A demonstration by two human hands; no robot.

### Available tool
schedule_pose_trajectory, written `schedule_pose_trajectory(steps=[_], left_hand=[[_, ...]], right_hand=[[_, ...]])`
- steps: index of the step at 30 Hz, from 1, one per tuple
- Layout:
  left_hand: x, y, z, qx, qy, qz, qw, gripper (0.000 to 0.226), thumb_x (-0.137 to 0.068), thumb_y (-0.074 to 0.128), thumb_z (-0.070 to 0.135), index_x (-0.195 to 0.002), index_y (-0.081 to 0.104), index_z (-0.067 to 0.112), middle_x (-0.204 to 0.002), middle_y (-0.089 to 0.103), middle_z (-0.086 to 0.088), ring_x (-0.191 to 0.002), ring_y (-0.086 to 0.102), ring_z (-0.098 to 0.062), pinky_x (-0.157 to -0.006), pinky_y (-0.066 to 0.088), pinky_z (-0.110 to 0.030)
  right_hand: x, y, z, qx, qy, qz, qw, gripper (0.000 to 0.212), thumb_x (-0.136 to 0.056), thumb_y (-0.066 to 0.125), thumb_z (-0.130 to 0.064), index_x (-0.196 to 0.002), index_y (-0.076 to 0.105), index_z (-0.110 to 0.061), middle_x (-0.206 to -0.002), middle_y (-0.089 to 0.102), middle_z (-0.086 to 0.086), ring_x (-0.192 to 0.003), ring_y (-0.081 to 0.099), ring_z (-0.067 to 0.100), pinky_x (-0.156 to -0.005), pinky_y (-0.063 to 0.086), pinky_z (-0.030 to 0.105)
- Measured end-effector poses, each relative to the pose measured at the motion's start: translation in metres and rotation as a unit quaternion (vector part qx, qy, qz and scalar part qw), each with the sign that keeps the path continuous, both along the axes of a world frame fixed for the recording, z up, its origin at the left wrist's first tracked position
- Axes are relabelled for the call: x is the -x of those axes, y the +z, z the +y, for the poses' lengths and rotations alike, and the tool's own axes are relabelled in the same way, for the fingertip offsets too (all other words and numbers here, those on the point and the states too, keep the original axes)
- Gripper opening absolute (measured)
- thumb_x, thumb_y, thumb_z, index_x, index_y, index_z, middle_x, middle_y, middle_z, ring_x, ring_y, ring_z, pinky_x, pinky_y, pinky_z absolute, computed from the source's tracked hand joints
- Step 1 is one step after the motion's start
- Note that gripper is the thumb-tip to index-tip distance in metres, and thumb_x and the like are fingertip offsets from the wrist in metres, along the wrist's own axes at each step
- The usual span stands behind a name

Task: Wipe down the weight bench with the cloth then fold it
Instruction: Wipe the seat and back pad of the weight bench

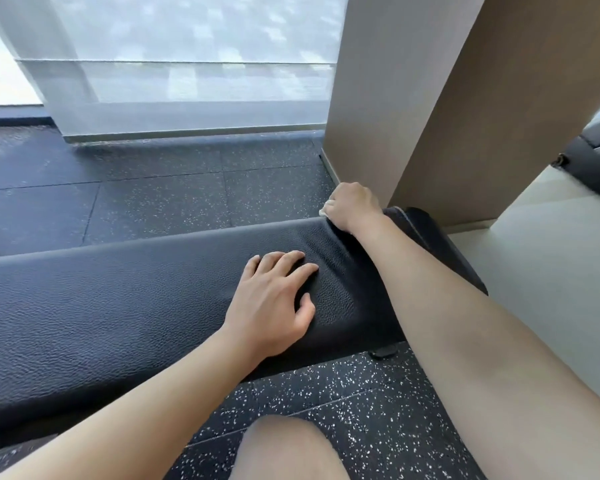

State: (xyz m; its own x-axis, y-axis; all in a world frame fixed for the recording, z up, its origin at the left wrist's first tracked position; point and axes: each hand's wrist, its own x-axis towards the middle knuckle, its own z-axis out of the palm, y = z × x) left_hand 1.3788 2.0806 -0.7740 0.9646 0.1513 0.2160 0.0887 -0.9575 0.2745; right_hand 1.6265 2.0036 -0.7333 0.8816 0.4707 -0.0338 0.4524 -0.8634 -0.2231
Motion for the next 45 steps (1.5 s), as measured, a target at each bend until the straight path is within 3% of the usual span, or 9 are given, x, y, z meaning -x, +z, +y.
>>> schedule_pose_trajectory(steps=[7, 12, 15, 25, 32, 37, 40, 43, 45], left_hand=[[0.020, 0.003, 0.035, 0.053, -0.070, 0.033, 0.996, 0.055, -0.093, 0.047, 0.050, -0.146, 0.053, 0.037, -0.160, 0.042, 0.010, -0.149, 0.031, -0.016, -0.126, 0.020, -0.039], [0.105, 0.001, 0.115, 0.055, -0.003, 0.026, 0.998, 0.055, -0.095, 0.043, 0.050, -0.147, 0.052, 0.037, -0.160, 0.042, 0.012, -0.149, 0.033, -0.014, -0.126, 0.022, -0.033], [0.162, 0.004, 0.159, 0.054, 0.037, 0.032, 0.997, 0.054, -0.096, 0.042, 0.048, -0.147, 0.054, 0.036, -0.159, 0.044, 0.013, -0.147, 0.035, -0.012, -0.125, 0.022, -0.029], [0.308, -0.001, 0.287, 0.030, 0.165, 0.007, 0.986, 0.057, -0.094, 0.041, 0.048, -0.146, 0.056, 0.032, -0.156, 0.050, 0.009, -0.144, 0.042, -0.017, -0.125, 0.025, -0.033], [0.329, -0.012, 0.298, 0.043, 0.189, -0.066, 0.979, 0.051, -0.092, 0.047, 0.037, -0.139, 0.063, 0.026, -0.150, 0.056, 0.002, -0.138, 0.048, -0.021, -0.121, 0.033, -0.039], [0.331, -0.011, 0.300, 0.040, 0.189, -0.071, 0.979, 0.051, -0.091, 0.050, 0.036, -0.138, 0.064, 0.026, -0.149, 0.057, 0.000, -0.138, 0.049, -0.020, -0.122, 0.031, -0.035], [0.330, -0.010, 0.300, 0.046, 0.189, -0.063, 0.979, 0.052, -0.091, 0.049, 0.037, -0.140, 0.063, 0.026, -0.149, 0.057, 0.000, -0.138, 0.049, -0.021, -0.122, 0.031, -0.037], [0.332, -0.011, 0.299, 0.051, 0.191, -0.065, 0.978, 0.052, -0.091, 0.047, 0.039, -0.139, 0.063, 0.027, -0.150, 0.056, 0.001, -0.138, 0.049, -0.021, -0.121, 0.033, -0.039], [0.330, -0.009, 0.299, 0.052, 0.203, -0.066, 0.975, 0.052, -0.088, 0.047, 0.040, -0.135, 0.066, 0.028, -0.145, 0.060, 0.002, -0.133, 0.052, -0.022, -0.118, 0.037, -0.041]], right_hand=[[0.046, 0.002, 0.049, -0.009, 0.034, 0.026, 0.999, 0.031, -0.086, 0.064, -0.044, -0.099, 0.079, -0.020, -0.108, 0.075, 0.008, -0.103, 0.067, 0.034, -0.080, 0.050, 0.031], [0.113, -0.003, 0.127, -0.050, 0.092, 0.048, 0.993, 0.030, -0.089, 0.063, -0.042, -0.091, 0.078, -0.017, -0.103, 0.076, 0.010, -0.100, 0.067, 0.034, -0.075, 0.047, 0.030], [0.163, -0.002, 0.179, -0.063, 0.121, 0.052, 0.989, 0.028, -0.092, 0.060, -0.037, -0.092, 0.074, -0.013, -0.106, 0.074, 0.012, -0.103, 0.067, 0.034, -0.081, 0.051, 0.033], [0.287, -0.002, 0.302, -0.075, 0.164, 0.039, 0.983, 0.022, -0.094, 0.051, -0.025, -0.078, 0.060, -0.014, -0.101, 0.072, 0.016, -0.097, 0.067, 0.035, -0.078, 0.049, 0.033], [0.345, -0.006, 0.358, -0.103, 0.184, 0.029, 0.977, 0.024, -0.094, 0.050, -0.027, -0.081, 0.066, -0.014, -0.101, 0.073, 0.015, -0.096, 0.068, 0.034, -0.080, 0.050, 0.032], [0.377, -0.007, 0.347, -0.126, 0.239, 0.016, 0.963, 0.032, -0.095, 0.053, -0.037, -0.077, 0.066, -0.014, -0.090, 0.072, 0.010, -0.090, 0.066, 0.031, -0.074, 0.043, 0.032], [0.400, -0.010, 0.302, -0.144, 0.315, -0.014, 0.938, 0.027, -0.096, 0.056, -0.044, -0.089, 0.073, -0.024, -0.086, 0.065, 0.000, -0.088, 0.064, 0.023, -0.075, 0.043, 0.030], [0.414, -0.017, 0.231, -0.173, 0.380, -0.071, 0.906, 0.023, -0.099, 0.054, -0.049, -0.110, 0.069, -0.035, -0.096, 0.063, -0.009, -0.090, 0.066, 0.012, -0.076, 0.054, 0.032], [0.409, -0.017, 0.183, -0.175, 0.422, -0.107, 0.883, 0.025, -0.103, 0.053, -0.049, -0.120, 0.066, -0.036, -0.110, 0.065, -0.014, -0.101, 0.066, 0.006, -0.080, 0.055, 0.025]])
